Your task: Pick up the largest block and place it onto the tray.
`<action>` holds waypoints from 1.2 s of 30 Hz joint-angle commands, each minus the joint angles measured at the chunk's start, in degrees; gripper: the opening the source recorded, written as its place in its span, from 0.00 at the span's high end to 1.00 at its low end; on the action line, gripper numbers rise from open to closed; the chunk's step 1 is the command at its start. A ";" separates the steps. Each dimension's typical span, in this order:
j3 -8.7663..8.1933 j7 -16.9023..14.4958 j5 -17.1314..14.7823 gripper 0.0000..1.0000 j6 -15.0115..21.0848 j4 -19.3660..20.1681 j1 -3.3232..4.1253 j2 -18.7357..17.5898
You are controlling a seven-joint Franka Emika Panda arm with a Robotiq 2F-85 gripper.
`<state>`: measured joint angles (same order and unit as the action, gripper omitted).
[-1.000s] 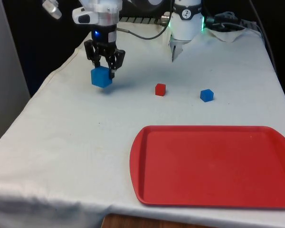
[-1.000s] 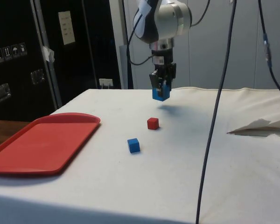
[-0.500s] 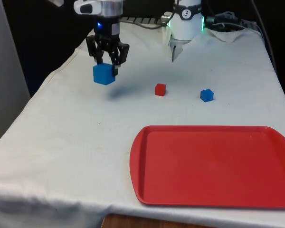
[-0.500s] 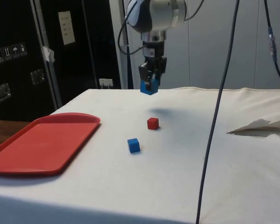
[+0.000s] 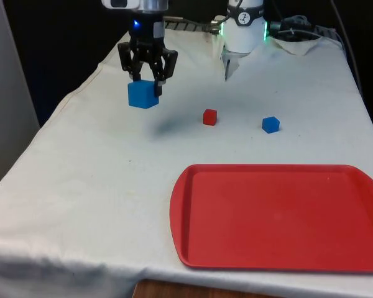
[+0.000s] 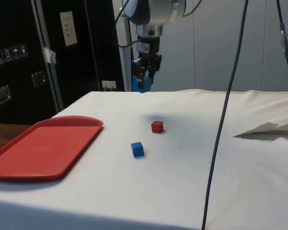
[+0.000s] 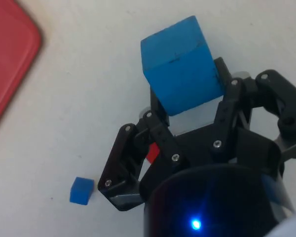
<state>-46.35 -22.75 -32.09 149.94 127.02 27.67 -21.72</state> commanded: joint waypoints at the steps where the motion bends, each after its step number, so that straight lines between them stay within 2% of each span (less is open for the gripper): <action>1: 0.00 0.00 0.00 1.00 0.00 0.00 0.00 0.00; 2: 0.00 0.86 0.11 1.00 0.40 -0.23 0.57 -0.06; 8: 1.66 0.74 0.00 1.00 0.40 -1.72 0.23 0.29; 9: 1.72 0.80 0.00 1.00 0.00 -1.95 0.06 0.00; 16: 2.29 -1.55 -0.29 1.00 0.40 -2.23 0.11 0.63; 18: 2.06 -0.97 -0.06 1.00 0.00 -2.41 0.06 0.11; 21: 2.64 -1.83 -0.34 1.00 0.29 -2.92 0.11 0.40; 26: 3.21 -0.74 0.40 1.00 0.34 -4.41 0.46 -0.63; 27: 3.44 -1.43 0.00 1.00 0.00 -4.13 0.06 -0.06; 28: 3.32 -0.46 0.52 1.00 0.40 -4.70 0.52 -0.92; 34: 4.07 1.78 1.95 1.00 0.46 -6.88 0.80 -2.75; 35: 4.64 0.86 1.20 1.00 0.06 -6.82 0.17 -2.23; 36: 4.13 2.01 2.06 1.00 0.40 -7.22 0.86 -2.98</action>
<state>-41.60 -21.72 -30.77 150.00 119.86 27.90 -24.24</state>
